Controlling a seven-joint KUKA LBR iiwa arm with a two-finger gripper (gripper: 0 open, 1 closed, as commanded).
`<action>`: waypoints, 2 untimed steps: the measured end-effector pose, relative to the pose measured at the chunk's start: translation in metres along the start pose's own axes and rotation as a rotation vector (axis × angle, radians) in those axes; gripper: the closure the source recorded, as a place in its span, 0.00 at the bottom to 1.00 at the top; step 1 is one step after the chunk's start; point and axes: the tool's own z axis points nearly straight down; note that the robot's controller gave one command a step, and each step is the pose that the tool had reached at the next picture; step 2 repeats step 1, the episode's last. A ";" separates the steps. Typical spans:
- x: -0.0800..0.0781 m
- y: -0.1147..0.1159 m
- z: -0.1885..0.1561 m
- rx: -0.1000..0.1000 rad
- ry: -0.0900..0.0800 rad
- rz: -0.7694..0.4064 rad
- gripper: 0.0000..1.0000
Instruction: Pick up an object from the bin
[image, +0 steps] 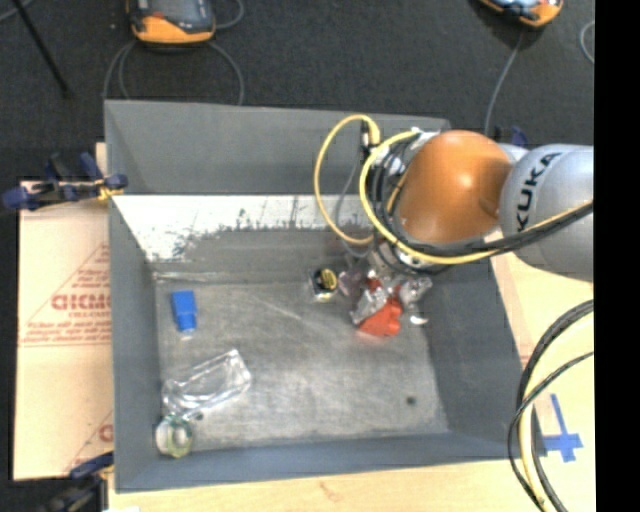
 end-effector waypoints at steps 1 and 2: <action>-0.022 0.006 -0.135 0.002 0.008 0.034 1.00; -0.022 0.006 -0.135 0.002 0.008 0.034 1.00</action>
Offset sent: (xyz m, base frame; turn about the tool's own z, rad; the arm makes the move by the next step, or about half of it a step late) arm -0.0154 0.0180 0.1296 0.0351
